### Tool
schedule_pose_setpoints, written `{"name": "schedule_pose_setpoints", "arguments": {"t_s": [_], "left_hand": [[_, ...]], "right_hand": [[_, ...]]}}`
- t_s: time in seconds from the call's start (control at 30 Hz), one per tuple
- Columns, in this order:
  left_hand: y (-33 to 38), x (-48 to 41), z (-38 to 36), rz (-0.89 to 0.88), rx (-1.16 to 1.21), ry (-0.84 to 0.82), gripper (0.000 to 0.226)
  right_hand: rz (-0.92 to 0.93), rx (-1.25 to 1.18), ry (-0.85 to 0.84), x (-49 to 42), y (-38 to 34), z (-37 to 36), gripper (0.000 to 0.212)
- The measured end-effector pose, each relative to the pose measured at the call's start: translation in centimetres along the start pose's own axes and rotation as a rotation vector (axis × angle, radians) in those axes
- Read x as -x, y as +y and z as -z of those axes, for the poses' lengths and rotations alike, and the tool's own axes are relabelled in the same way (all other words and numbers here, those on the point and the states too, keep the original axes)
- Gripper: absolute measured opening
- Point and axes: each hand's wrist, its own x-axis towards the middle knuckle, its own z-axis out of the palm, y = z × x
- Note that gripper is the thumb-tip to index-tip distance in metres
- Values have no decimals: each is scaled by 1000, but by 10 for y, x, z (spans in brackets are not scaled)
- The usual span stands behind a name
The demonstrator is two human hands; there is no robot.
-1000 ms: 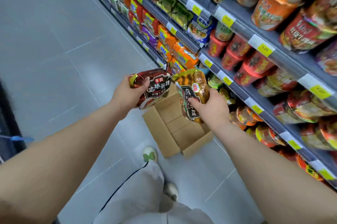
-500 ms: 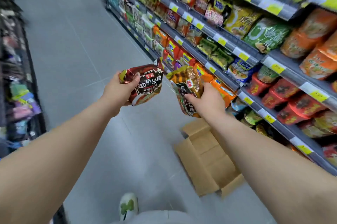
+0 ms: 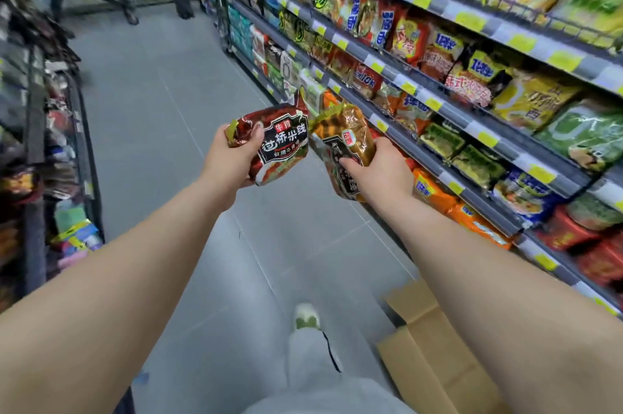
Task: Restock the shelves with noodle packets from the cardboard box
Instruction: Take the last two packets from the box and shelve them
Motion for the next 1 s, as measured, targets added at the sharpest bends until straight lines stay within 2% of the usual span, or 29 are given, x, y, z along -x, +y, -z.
{"name": "schedule_pose_setpoints", "arguments": {"t_s": [0.17,0.37,0.53,0.7,0.9,1.0], "left_hand": [[39,-113,-8,-39,33,62,42],[96,-235,-8,-111,72,67,43],[122,-334,-7,-144,102,33,32],[157,-459,-3,-190,82,-75,42],[219,-592,-11,-217,62,-232,33],[241,-645,-27,-242,102,-296,34]], "right_hand": [[-3,-79,14,-117,-49,-35,46],[76,-90,102,-244,-119,-45,44],[96,-113,186,-323,-165,-67,39],[73,-135,321,-407,-213,-98,35],[31,-24,496,-501,-271,-114,48],[42,55,593,-540,-283,-113,47]]}}
